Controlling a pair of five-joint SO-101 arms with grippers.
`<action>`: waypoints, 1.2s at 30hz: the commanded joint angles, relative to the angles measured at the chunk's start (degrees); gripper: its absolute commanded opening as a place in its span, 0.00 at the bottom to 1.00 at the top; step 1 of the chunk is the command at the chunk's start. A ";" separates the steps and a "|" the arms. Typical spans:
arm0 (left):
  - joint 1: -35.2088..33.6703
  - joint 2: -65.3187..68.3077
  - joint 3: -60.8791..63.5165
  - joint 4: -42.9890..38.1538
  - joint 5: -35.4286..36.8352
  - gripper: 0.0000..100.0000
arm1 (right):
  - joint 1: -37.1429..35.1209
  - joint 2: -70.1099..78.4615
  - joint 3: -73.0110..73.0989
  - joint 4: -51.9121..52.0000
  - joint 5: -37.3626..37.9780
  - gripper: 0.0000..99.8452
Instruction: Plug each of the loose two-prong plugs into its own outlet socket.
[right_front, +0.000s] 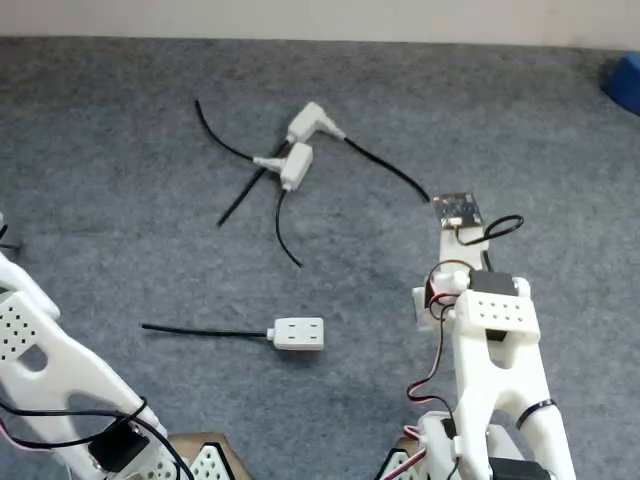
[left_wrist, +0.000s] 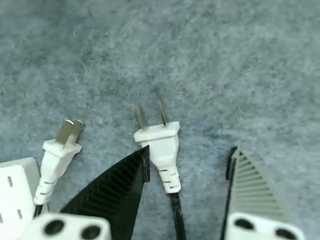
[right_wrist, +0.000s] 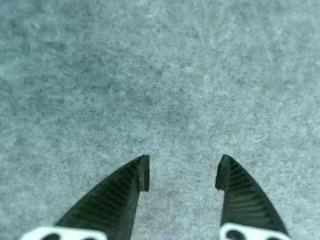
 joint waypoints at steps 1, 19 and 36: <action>0.48 0.40 -0.66 -0.70 0.00 0.23 | -0.57 -1.10 0.04 -0.84 0.44 0.22; -3.74 1.45 -6.20 1.93 19.78 0.30 | -0.57 -1.10 0.13 -0.66 0.44 0.22; -2.42 8.66 -5.49 -2.99 11.43 0.05 | -0.57 -1.10 0.13 -0.66 0.44 0.22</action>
